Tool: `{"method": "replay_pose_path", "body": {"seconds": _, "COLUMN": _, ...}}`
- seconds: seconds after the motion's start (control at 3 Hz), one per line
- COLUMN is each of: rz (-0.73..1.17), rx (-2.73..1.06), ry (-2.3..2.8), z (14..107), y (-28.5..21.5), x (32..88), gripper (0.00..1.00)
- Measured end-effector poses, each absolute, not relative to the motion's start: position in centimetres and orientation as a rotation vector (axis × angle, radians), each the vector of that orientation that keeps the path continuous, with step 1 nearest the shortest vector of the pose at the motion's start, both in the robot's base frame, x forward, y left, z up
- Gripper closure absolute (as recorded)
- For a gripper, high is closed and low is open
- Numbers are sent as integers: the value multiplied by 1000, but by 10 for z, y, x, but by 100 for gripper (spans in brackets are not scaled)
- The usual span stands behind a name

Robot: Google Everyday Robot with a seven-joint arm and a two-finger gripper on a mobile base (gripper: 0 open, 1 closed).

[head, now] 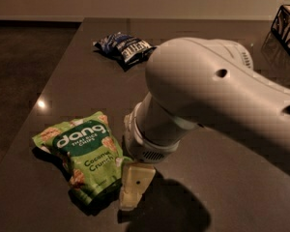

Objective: Move green rice chip bag near blue chip bag

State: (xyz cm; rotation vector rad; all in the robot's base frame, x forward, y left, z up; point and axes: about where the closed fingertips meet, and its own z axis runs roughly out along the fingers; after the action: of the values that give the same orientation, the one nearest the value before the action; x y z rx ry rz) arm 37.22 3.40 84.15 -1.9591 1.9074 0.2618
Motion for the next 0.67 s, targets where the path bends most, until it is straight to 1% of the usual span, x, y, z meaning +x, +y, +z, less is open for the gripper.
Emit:
{"method": "replay_pose_path", "body": {"seconds": 0.33, "rz": 267, "rx": -1979, "ry": 1897, "z": 833, "y": 44, "x": 369, "gripper": 0}}
{"method": "replay_pose_path", "body": {"seconds": 0.67, "rz": 280, "rx": -1974, "ry": 1891, "z": 836, "y": 52, "x": 367, "gripper": 15}}
